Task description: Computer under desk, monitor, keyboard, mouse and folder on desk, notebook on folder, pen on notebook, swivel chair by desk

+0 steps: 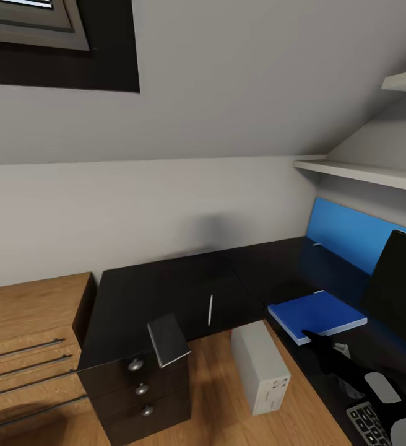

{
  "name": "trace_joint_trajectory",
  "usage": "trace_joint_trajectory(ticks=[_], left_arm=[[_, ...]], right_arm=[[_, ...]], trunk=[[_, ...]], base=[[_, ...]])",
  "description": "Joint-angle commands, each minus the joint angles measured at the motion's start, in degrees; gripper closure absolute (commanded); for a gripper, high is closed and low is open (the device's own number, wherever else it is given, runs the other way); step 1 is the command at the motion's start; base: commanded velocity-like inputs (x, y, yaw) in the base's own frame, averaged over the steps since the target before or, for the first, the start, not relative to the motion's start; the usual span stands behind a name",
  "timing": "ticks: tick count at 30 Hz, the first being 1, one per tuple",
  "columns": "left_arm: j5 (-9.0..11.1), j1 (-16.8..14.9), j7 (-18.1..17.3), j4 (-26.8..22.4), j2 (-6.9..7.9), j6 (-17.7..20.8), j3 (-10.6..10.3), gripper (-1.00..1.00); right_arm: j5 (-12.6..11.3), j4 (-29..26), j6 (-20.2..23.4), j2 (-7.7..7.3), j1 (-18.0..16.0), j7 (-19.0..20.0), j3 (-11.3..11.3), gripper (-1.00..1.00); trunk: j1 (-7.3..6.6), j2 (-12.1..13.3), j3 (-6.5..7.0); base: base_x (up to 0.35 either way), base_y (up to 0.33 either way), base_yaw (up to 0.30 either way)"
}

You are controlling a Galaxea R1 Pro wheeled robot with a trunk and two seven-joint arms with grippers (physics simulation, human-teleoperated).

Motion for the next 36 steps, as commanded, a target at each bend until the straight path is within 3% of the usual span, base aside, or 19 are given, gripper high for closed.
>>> trace_joint_trajectory(ticks=[1,36], left_arm=[[0.4,0.0,-0.1,0.0,0.00,-0.2,-0.1,-1.00],[0.4,0.0,-0.1,0.0,0.02,-0.2,-0.1,-1.00]], right_arm=[[0.0,0.0,0.4,0.03,-0.1,0.1,-0.3,1.00],[0.1,0.1,0.1,0.20,-0.1,0.1,-0.3,1.00]], trunk=[[0.01,-0.1,-0.03],[0.01,-0.1,0.17]], base=[[0.000,0.000,-0.161],[-0.016,-0.015,-0.018]])
